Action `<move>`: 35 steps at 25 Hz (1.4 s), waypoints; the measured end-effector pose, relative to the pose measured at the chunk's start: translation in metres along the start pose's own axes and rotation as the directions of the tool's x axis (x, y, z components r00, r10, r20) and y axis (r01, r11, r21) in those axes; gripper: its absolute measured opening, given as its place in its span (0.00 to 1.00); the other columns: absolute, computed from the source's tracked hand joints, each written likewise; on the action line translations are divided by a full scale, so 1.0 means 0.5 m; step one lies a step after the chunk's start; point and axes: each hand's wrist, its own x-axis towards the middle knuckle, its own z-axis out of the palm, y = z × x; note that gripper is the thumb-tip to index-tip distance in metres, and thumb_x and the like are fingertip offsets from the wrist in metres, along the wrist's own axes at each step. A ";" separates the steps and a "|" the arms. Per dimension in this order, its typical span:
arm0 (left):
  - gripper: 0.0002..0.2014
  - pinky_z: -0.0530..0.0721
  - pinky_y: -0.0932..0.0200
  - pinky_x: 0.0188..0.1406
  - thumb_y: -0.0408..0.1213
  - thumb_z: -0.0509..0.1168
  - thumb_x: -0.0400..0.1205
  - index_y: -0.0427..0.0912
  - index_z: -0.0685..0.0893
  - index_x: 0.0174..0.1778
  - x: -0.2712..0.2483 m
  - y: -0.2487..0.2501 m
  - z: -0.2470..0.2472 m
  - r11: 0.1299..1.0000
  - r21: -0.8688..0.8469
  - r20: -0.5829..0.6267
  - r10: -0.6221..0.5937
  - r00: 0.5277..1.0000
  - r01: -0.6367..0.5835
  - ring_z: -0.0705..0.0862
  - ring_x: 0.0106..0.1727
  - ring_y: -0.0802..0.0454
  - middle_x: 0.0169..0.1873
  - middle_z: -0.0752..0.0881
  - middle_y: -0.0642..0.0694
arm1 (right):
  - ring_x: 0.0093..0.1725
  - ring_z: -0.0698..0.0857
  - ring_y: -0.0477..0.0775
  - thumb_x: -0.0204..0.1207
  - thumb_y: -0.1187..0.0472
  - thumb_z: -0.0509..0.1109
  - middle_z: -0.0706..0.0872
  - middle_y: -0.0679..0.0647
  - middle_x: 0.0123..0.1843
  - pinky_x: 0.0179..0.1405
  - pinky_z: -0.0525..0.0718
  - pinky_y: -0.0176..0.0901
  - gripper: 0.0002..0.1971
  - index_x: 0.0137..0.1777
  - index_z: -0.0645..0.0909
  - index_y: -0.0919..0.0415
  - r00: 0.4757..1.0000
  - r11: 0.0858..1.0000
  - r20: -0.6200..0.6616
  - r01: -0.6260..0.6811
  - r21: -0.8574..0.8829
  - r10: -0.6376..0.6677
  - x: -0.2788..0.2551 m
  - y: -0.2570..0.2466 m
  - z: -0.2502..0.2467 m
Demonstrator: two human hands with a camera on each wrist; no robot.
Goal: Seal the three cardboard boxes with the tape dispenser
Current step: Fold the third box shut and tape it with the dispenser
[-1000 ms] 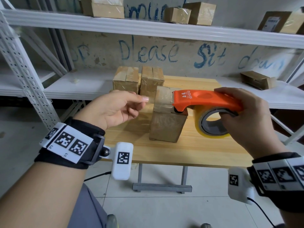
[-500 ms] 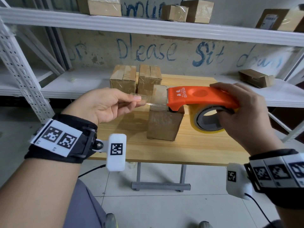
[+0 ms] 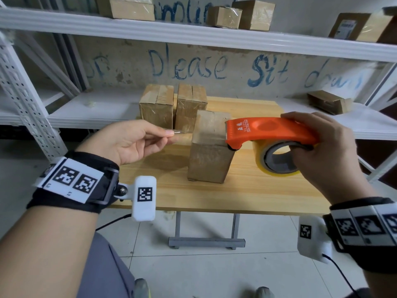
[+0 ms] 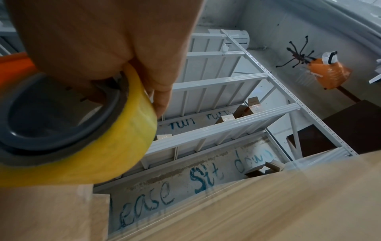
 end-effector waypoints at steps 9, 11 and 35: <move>0.08 0.88 0.65 0.28 0.27 0.63 0.87 0.35 0.86 0.45 0.029 -0.065 0.043 0.976 0.186 -0.017 -0.114 0.993 0.116 0.91 0.29 0.51 0.36 0.91 0.40 | 0.48 0.77 0.41 0.56 0.83 0.70 0.86 0.57 0.52 0.49 0.69 0.14 0.32 0.63 0.85 0.64 1.000 1.000 0.008 0.023 0.000 -0.023 0.001 -0.006 0.012; 0.07 0.87 0.63 0.27 0.28 0.65 0.86 0.38 0.86 0.45 0.029 -0.068 0.052 0.965 0.248 -0.037 -0.085 0.996 0.091 0.90 0.32 0.49 0.36 0.91 0.42 | 0.48 0.77 0.44 0.56 0.83 0.70 0.85 0.57 0.52 0.50 0.69 0.15 0.33 0.64 0.85 0.64 1.000 1.000 0.005 0.025 -0.008 -0.025 0.002 -0.006 0.014; 0.09 0.80 0.37 0.69 0.42 0.58 0.86 0.54 0.81 0.58 0.009 -0.041 0.062 0.601 0.625 0.065 0.595 0.801 -0.498 0.83 0.64 0.42 0.62 0.84 0.41 | 0.48 0.75 0.38 0.56 0.83 0.70 0.82 0.50 0.52 0.50 0.68 0.13 0.31 0.62 0.84 0.64 0.998 0.998 0.056 0.038 0.045 -0.041 0.002 -0.025 0.030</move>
